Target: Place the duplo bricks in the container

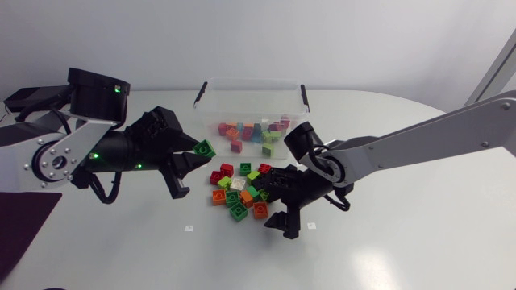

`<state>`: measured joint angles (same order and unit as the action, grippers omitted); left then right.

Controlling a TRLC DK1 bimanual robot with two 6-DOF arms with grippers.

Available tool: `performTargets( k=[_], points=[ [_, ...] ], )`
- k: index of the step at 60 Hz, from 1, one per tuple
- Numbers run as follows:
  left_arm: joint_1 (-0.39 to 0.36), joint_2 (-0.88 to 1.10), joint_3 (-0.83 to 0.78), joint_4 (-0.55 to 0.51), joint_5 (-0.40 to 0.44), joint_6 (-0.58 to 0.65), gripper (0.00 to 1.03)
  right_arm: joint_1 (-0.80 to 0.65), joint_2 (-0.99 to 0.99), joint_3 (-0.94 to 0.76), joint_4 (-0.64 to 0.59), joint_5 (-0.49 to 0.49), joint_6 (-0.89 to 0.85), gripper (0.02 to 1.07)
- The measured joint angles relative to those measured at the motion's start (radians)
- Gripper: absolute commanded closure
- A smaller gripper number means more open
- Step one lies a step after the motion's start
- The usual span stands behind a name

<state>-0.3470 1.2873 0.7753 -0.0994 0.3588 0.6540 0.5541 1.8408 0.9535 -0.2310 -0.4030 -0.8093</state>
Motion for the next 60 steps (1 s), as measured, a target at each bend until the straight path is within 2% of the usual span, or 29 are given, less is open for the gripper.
performTargets(
  k=[16, 28, 34, 43, 60],
  points=[
    [0.011, -0.005, 0.006, 0.0, 0.002, 0.0, 0.74, 0.0, 0.023, 0.053, -0.009, 0.007, -0.016, 0.25],
    [0.023, -0.006, 0.019, -0.008, 0.01, -0.002, 0.74, 0.021, 0.029, 0.067, -0.054, 0.013, -0.045, 0.58],
    [0.024, -0.006, 0.039, -0.009, 0.019, -0.006, 0.74, 0.04, 0.045, 0.067, -0.055, 0.014, -0.052, 0.64],
    [0.026, -0.006, 0.062, -0.009, 0.026, -0.007, 0.74, 0.042, 0.058, 0.067, -0.058, 0.014, -0.052, 0.91],
    [0.045, 0.039, 0.156, 0.008, 0.027, -0.053, 0.74, 0.036, 0.005, 0.035, -0.089, 0.015, -0.052, 0.92]
  ],
)
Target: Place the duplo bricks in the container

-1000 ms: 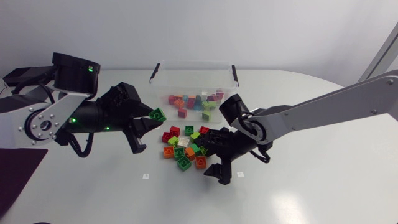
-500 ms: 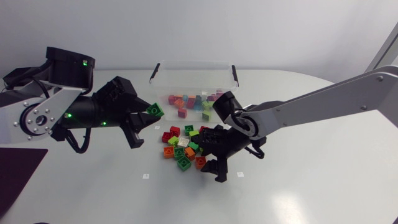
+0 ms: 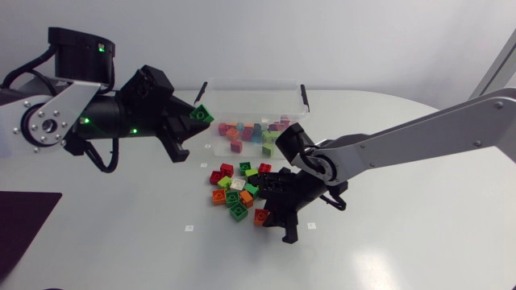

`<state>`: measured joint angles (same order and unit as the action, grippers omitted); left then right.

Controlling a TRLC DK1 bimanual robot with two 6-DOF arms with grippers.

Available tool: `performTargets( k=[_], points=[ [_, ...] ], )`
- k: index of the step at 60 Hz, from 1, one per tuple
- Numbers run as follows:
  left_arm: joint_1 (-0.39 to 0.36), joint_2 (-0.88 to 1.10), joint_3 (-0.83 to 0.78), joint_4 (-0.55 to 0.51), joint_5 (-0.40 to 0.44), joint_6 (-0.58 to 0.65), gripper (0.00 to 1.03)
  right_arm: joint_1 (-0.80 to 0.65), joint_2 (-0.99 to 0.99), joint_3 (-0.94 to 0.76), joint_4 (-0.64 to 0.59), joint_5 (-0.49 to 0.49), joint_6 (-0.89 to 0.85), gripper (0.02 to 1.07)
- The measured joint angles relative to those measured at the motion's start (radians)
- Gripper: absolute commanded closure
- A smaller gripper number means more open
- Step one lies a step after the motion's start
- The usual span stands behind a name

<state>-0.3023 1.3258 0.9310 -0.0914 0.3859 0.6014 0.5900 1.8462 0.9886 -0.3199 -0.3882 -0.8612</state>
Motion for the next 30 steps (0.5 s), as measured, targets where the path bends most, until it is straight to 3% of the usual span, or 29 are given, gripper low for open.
performTargets(
  k=[30],
  points=[
    [0.039, 0.366, 0.375, 0.022, 0.022, -0.129, 0.74, -0.089, -0.271, -0.027, -0.094, -0.021, 0.025, 0.92]
  ],
)
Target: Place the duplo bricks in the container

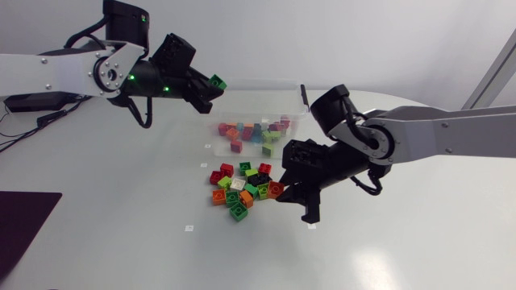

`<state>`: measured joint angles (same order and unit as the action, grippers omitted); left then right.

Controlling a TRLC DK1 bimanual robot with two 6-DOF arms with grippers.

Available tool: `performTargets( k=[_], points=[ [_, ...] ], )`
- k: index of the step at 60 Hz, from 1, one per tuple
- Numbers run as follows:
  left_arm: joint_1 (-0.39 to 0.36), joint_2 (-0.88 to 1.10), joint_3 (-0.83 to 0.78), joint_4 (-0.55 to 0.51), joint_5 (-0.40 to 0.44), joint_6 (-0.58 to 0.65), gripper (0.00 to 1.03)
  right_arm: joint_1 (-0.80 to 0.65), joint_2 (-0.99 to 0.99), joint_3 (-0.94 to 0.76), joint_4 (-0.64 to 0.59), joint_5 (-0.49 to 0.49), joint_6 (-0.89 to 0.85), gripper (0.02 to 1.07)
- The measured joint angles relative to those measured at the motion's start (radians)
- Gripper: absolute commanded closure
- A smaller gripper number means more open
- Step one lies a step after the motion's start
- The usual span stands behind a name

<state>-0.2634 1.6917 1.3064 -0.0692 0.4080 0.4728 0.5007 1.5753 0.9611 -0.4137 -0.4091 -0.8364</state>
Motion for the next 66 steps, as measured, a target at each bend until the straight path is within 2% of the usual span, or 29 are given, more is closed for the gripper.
performTargets(
  k=[13, 16, 17, 18, 22, 25, 44, 66],
  points=[
    [0.014, 0.167, 0.186, -0.041, 0.003, -0.027, 0.72, -0.048, -0.023, 0.063, -0.014, -0.014, 0.037, 0.92],
    [0.014, 0.195, 0.218, -0.063, 0.003, -0.029, 0.66, -0.056, -0.024, 0.082, -0.014, -0.014, 0.047, 0.92],
    [0.015, 0.206, 0.231, -0.071, 0.003, -0.029, 0.6, -0.059, -0.024, 0.089, -0.013, -0.014, 0.05, 0.92],
    [0.015, 0.214, 0.242, -0.077, 0.003, -0.029, 0.57, -0.06, -0.025, 0.095, -0.013, -0.014, 0.052, 0.92],
    [0.017, 0.242, 0.28, -0.102, 0.003, -0.029, 0.21, -0.068, -0.025, 0.117, -0.013, -0.014, 0.068, 0.92],
    [0.017, 0.254, 0.298, -0.117, 0.003, -0.029, 0.06, -0.073, -0.025, 0.134, -0.011, -0.014, 0.078, 0.92],
    [0.026, 0.247, 0.332, -0.228, 0.003, -0.024, 0.05, -0.13, 0.003, 0.292, 0.058, -0.013, 0.188, 0.92],
    [0.067, -0.094, 0.029, -0.278, 0.006, 0.159, 0.05, -0.135, 0.159, 0.469, 0.105, 0.032, 0.29, 0.92]
  ],
)
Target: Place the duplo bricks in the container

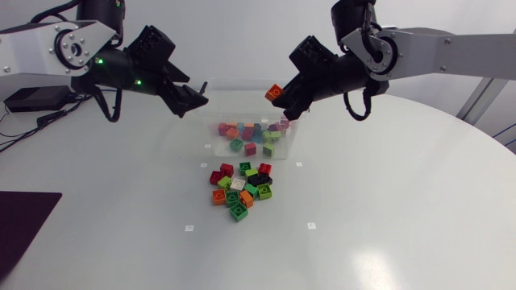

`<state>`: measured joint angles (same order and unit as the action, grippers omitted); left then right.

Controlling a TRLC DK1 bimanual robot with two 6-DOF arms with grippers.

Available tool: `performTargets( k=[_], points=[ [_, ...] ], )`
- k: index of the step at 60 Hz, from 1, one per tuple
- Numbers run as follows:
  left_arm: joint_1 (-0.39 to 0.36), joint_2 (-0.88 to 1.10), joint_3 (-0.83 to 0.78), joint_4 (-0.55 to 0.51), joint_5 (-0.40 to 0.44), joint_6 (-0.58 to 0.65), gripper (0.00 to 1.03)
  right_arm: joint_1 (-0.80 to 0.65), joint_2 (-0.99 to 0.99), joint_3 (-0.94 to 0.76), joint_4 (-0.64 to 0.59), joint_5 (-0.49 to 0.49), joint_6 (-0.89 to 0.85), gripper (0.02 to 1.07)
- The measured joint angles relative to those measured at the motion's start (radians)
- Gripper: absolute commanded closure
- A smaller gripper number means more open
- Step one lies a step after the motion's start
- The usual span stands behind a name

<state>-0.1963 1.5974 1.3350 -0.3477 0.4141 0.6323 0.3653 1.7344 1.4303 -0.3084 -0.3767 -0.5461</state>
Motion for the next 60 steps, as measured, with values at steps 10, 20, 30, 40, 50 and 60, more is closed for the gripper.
performTargets(
  k=[10, 20, 30, 40, 50, 60],
  points=[
    [0.0, -0.096, -0.174, -0.012, 0.006, 0.089, 0.06, 0.0, 0.066, 0.063, 0.027, 0.025, 0.032, 0.92],
    [0.0, -0.119, -0.304, -0.018, 0.016, 0.155, 0.06, 0.0, 0.127, 0.109, 0.051, 0.058, 0.06, 0.92],
    [-0.011, -0.121, -0.407, -0.011, 0.02, 0.207, 0.06, 0.0, 0.182, 0.171, 0.051, 0.088, 0.081, 0.92],
    [-0.052, -0.12, -0.497, 0.047, 0.021, 0.234, 0.06, 0.0, 0.23, 0.246, 0.048, 0.125, 0.094, 0.57],
    [-0.07, -0.09, -0.527, 0.098, 0.023, 0.251, 0.06, 0.0, 0.262, 0.283, 0.042, 0.154, 0.102, 0.07],
    [-0.071, -0.008, -0.532, 0.137, 0.023, 0.275, 0.06, 0.0, 0.24, 0.269, 0.043, 0.158, 0.103, 0.07]
  ],
)
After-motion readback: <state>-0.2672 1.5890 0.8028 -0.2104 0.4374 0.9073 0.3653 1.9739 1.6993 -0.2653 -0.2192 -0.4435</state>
